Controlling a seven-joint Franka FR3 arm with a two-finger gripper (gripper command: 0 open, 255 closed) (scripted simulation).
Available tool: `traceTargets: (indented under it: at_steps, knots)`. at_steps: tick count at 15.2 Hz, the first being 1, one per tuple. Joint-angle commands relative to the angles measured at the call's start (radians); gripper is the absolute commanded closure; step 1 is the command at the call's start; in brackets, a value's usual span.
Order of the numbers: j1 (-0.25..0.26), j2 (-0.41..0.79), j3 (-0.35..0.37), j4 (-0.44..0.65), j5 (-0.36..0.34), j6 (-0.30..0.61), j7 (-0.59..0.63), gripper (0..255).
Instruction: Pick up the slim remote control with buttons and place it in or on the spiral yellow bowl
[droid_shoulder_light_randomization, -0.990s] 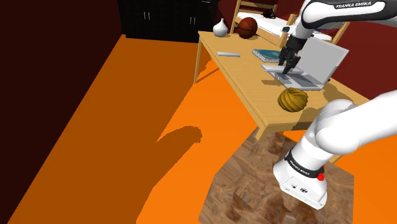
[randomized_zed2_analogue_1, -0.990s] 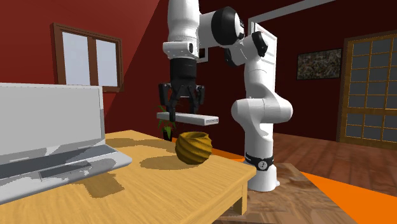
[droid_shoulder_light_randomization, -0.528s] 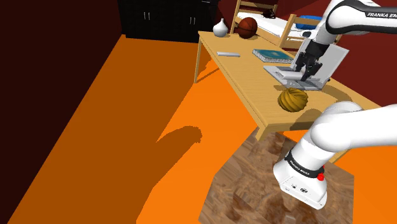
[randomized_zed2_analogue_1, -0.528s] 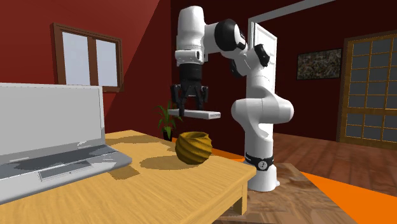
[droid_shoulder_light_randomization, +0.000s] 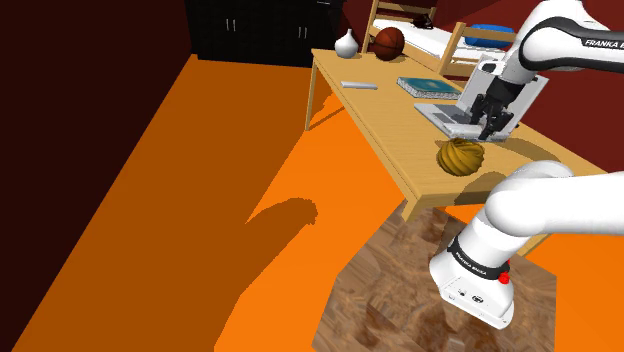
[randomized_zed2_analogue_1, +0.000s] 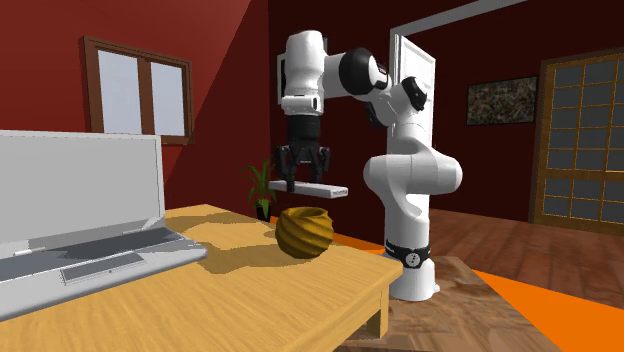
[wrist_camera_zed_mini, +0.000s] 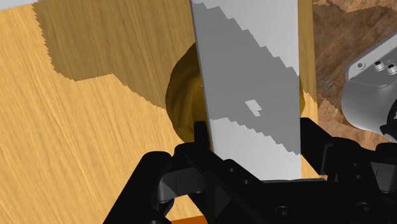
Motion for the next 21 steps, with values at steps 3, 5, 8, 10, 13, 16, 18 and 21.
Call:
traceTargets:
  at_steps: [3, 5, 8, 10, 13, 16, 18, 21]
  knots:
    - [-0.009, 0.002, -0.029, -0.048, -0.028, 0.051, 0.004, 255]
    - [-0.013, 0.005, -0.045, -0.070, -0.042, 0.077, 0.006, 255]
    - [-0.017, 0.012, -0.065, -0.096, -0.059, 0.109, 0.009, 255]
    - [-0.017, 0.012, -0.065, -0.096, -0.059, 0.109, 0.009, 255]
    - [-0.017, 0.012, -0.065, -0.096, -0.059, 0.109, 0.009, 255]
    - [-0.017, 0.012, -0.064, -0.096, -0.059, 0.109, 0.009, 0]
    - [-0.017, 0.013, -0.064, -0.096, -0.059, 0.109, 0.009, 0]
    - [-0.018, 0.012, -0.065, -0.096, -0.059, 0.109, 0.009, 0]
